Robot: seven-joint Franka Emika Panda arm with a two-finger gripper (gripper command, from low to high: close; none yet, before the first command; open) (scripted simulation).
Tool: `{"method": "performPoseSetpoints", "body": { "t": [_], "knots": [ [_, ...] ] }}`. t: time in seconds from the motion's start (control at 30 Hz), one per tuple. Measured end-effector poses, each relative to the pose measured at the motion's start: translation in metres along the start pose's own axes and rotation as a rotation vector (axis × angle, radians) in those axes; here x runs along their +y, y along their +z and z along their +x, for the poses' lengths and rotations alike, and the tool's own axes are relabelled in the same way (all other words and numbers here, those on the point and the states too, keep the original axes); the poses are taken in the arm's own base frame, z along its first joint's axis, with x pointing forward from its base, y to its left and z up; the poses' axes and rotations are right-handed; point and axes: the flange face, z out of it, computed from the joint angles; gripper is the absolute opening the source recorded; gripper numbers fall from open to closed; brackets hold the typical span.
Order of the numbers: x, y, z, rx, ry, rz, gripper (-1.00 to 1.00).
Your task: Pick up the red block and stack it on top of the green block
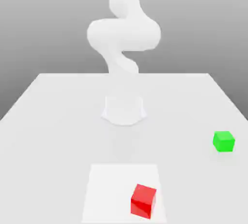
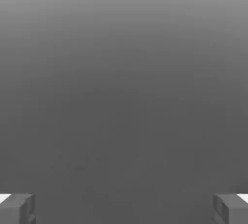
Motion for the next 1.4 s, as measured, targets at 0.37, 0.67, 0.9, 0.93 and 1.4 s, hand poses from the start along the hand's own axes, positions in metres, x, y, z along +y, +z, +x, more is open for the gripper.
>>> {"method": "performPoseSetpoints", "body": {
  "t": [0.37,0.67,0.9,0.93,1.4],
  "knots": [
    [0.032,0.218,-0.059,-0.165,0.123,-0.294,0.00],
    [0.104,0.351,-0.148,-0.328,0.232,-0.499,0.00],
    [0.160,0.420,-0.216,-0.419,0.297,-0.590,0.00],
    [0.166,0.429,-0.223,-0.420,0.298,-0.591,0.00],
    [0.149,0.402,-0.209,-0.420,0.298,-0.592,-1.00]
  ]
}}
